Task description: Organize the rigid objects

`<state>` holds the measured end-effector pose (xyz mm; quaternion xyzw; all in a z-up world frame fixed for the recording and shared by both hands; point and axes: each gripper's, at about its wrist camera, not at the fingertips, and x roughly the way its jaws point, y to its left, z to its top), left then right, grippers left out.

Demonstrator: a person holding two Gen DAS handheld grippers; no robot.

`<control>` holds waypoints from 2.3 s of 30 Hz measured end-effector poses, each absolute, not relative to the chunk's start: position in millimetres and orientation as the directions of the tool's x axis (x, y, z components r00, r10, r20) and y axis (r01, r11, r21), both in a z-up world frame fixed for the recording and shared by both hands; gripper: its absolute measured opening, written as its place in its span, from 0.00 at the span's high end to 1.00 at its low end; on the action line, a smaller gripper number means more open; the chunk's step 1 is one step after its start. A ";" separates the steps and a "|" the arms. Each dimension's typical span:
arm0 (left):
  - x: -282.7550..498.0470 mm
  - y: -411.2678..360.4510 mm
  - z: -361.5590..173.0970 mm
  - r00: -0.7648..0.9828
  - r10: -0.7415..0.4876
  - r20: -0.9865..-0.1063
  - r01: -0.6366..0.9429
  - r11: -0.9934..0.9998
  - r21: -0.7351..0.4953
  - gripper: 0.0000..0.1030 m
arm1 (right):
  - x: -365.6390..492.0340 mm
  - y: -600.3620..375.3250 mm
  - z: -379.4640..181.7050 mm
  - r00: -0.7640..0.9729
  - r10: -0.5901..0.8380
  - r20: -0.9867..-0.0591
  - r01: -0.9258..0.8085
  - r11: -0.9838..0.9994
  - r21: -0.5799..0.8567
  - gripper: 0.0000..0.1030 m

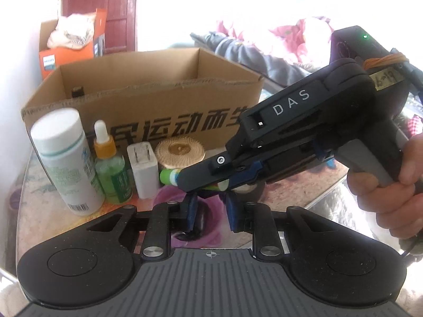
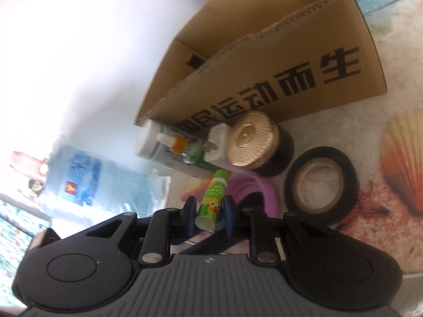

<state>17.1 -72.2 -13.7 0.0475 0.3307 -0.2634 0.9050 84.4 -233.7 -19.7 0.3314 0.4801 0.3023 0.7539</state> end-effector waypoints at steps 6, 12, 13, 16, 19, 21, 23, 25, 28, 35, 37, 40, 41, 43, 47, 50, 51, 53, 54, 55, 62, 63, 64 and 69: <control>10.1 -71.8 0.1 0.686 -0.435 -0.584 0.504 0.862 -0.050 0.78 | 80.6 -231.8 -3.2 0.391 0.784 -0.482 -0.183 0.579 0.794 0.78; 12.1 -67.4 23.3 0.741 -0.416 -0.527 0.482 0.876 -0.015 0.78 | 89.0 -225.1 28.1 0.420 0.797 -0.434 -0.273 0.567 0.777 0.80; 15.0 -66.0 28.4 0.751 -0.414 -0.515 0.477 0.879 -0.010 0.77 | 92.2 -223.5 34.9 0.426 0.798 -0.426 -0.290 0.567 0.771 0.80; 27.9 -64.1 43.5 0.779 -0.401 -0.481 0.461 0.887 0.008 0.77 | 104.9 -217.9 55.8 0.443 0.801 -0.404 -0.342 0.567 0.749 0.80; 47.3 -61.2 57.1 0.806 -0.385 -0.449 0.440 0.898 0.020 0.76 | 125.1 -212.6 75.1 0.455 0.801 -0.389 -0.379 0.570 0.729 0.80; 62.0 -59.9 63.1 0.824 -0.370 -0.430 0.420 0.907 0.026 0.76 | 141.0 -208.9 84.8 0.460 0.801 -0.384 -0.395 0.572 0.719 0.80; 75.9 -59.3 63.8 0.833 -0.345 -0.432 0.394 0.919 0.025 0.76 | 158.4 -205.5 90.2 0.460 0.798 -0.389 -0.394 0.576 0.716 0.80; 86.1 -57.4 62.5 0.834 -0.333 -0.440 0.376 0.927 0.010 0.76 | 178.9 -200.6 89.6 0.454 0.793 -0.406 -0.378 0.584 0.718 0.81; 89.7 -52.1 58.0 0.834 -0.319 -0.450 0.349 0.937 -0.018 0.76 | 213.2 -194.5 81.9 0.443 0.779 -0.444 -0.336 0.604 0.723 0.81; 86.2 -37.9 49.8 0.828 -0.314 -0.465 0.322 0.945 -0.064 0.76 | 284.2 -175.9 50.2 0.406 0.702 -0.585 -0.236 0.699 0.675 0.81; 83.4 -33.8 50.7 0.828 -0.314 -0.464 0.316 0.946 -0.077 0.76 | 300.6 -164.2 41.1 0.395 0.663 -0.636 -0.219 0.741 0.635 0.81; 76.1 -28.2 53.4 0.836 -0.311 -0.452 0.308 0.948 -0.082 0.76 | 320.1 -144.5 29.4 0.383 0.609 -0.695 -0.221 0.791 0.571 0.81; 75.3 -26.9 53.9 0.839 -0.307 -0.450 0.304 0.949 -0.083 0.76 | 325.0 -137.9 27.2 0.383 0.592 -0.710 -0.226 0.805 0.549 0.81; 71.0 -23.8 55.3 0.843 -0.303 -0.445 0.297 0.951 -0.085 0.76 | 333.4 -127.5 23.7 0.388 0.566 -0.727 -0.227 0.823 0.520 0.81; 68.2 -19.7 54.9 0.845 -0.295 -0.446 0.291 0.953 -0.080 0.75 | 337.8 -121.4 23.0 0.391 0.571 -0.722 -0.225 0.820 0.527 0.81; 64.1 -19.1 54.0 0.839 -0.301 -0.452 0.298 0.951 -0.081 0.73 | 325.3 -128.0 33.0 0.400 0.587 -0.704 -0.242 0.809 0.536 0.81; 63.0 -18.1 53.8 0.834 -0.312 -0.456 0.306 0.948 -0.089 0.69 | 318.4 -132.1 37.7 0.404 0.593 -0.696 -0.249 0.804 0.540 0.81; 60.3 -17.4 53.7 0.819 -0.343 -0.460 0.331 0.937 -0.109 0.60 | 302.4 -143.5 50.1 0.413 0.609 -0.678 -0.265 0.792 0.550 0.80; 57.7 -17.6 53.7 0.812 -0.357 -0.461 0.343 0.932 -0.117 0.58 | 291.0 -150.9 56.8 0.420 0.619 -0.664 -0.274 0.784 0.558 0.80; 54.9 -18.0 53.4 0.805 -0.373 -0.462 0.358 0.925 -0.125 0.54 | 278.2 -159.3 64.4 0.428 0.630 -0.649 -0.285 0.775 0.564 0.80; 36.9 -28.8 41.5 0.731 -0.458 -0.505 0.441 0.883 -0.162 0.43 | 165.0 -218.7 92.6 0.512 0.663 -0.546 -0.338 0.740 0.581 0.79; 34.3 -31.0 37.5 0.721 -0.460 -0.518 0.444 0.881 -0.164 0.43 | 149.6 -224.3 88.8 0.520 0.663 -0.538 -0.333 0.738 0.587 0.79; 32.3 -33.1 32.8 0.710 -0.461 -0.532 0.445 0.880 -0.167 0.43 | 135.0 -229.1 83.6 0.524 0.661 -0.537 -0.324 0.738 0.592 0.79; 23.9 -40.0 12.8 0.668 -0.435 -0.604 0.423 0.890 -0.173 0.44 | 86.5 -236.7 43.4 0.497 0.669 -0.552 -0.248 0.720 0.649 0.78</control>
